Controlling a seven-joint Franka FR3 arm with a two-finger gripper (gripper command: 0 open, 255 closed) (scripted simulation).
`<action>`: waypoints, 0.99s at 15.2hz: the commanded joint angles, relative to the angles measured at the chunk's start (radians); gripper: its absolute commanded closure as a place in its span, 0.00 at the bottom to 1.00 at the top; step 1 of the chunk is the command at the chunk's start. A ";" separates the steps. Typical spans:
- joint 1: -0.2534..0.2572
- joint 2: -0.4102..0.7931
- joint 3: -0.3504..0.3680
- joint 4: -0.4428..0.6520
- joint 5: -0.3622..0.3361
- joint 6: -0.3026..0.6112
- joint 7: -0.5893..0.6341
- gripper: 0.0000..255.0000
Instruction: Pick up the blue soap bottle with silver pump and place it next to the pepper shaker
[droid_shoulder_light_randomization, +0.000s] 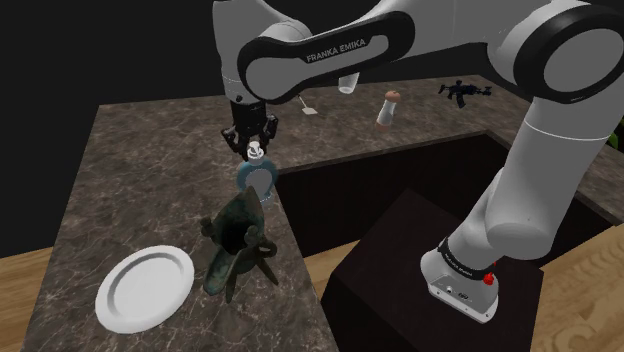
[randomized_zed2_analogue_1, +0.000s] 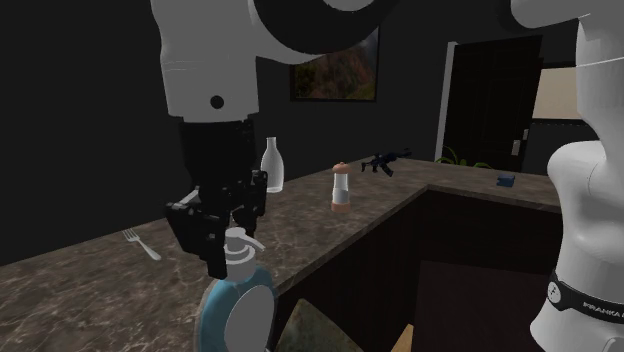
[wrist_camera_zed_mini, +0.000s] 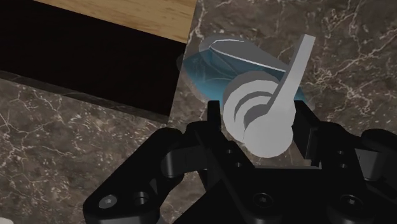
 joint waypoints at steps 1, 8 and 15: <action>-0.001 -0.009 0.001 0.017 0.004 -0.025 -0.003 1.00; 0.000 -0.026 0.004 0.089 0.013 -0.113 -0.011 1.00; 0.002 -0.031 0.006 0.176 0.017 -0.205 -0.016 1.00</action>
